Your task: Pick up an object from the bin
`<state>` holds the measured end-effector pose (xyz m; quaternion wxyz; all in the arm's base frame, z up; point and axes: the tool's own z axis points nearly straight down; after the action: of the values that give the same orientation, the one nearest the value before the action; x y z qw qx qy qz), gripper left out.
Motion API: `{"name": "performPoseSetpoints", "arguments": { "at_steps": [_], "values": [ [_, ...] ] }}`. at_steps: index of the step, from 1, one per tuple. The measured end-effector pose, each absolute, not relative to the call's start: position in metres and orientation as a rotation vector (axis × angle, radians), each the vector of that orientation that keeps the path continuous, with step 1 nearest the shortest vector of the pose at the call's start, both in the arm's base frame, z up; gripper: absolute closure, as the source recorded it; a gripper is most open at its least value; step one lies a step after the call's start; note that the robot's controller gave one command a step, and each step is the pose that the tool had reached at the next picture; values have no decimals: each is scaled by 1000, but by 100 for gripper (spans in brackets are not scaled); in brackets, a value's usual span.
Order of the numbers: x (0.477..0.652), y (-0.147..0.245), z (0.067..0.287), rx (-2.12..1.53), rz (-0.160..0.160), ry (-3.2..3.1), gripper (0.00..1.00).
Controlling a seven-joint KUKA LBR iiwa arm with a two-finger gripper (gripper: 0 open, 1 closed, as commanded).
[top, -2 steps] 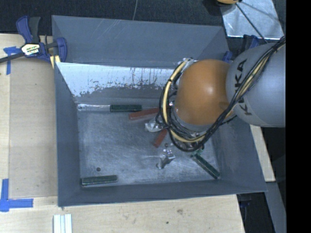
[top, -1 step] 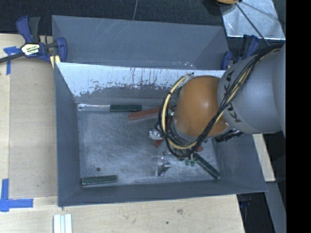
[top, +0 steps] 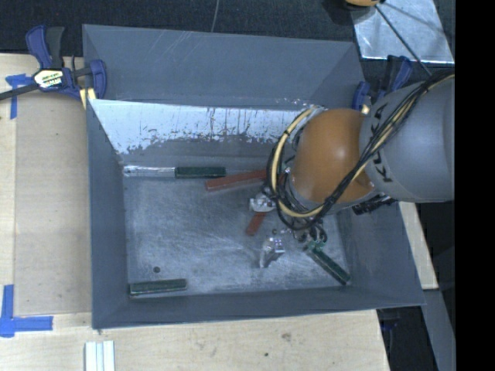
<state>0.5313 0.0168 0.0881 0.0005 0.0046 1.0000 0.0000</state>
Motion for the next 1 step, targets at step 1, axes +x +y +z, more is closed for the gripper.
{"name": "performPoseSetpoints", "arguments": {
  "at_steps": [1],
  "values": [
    [528, 41, 90, -181, 0, 3136, 100]
  ]
}}
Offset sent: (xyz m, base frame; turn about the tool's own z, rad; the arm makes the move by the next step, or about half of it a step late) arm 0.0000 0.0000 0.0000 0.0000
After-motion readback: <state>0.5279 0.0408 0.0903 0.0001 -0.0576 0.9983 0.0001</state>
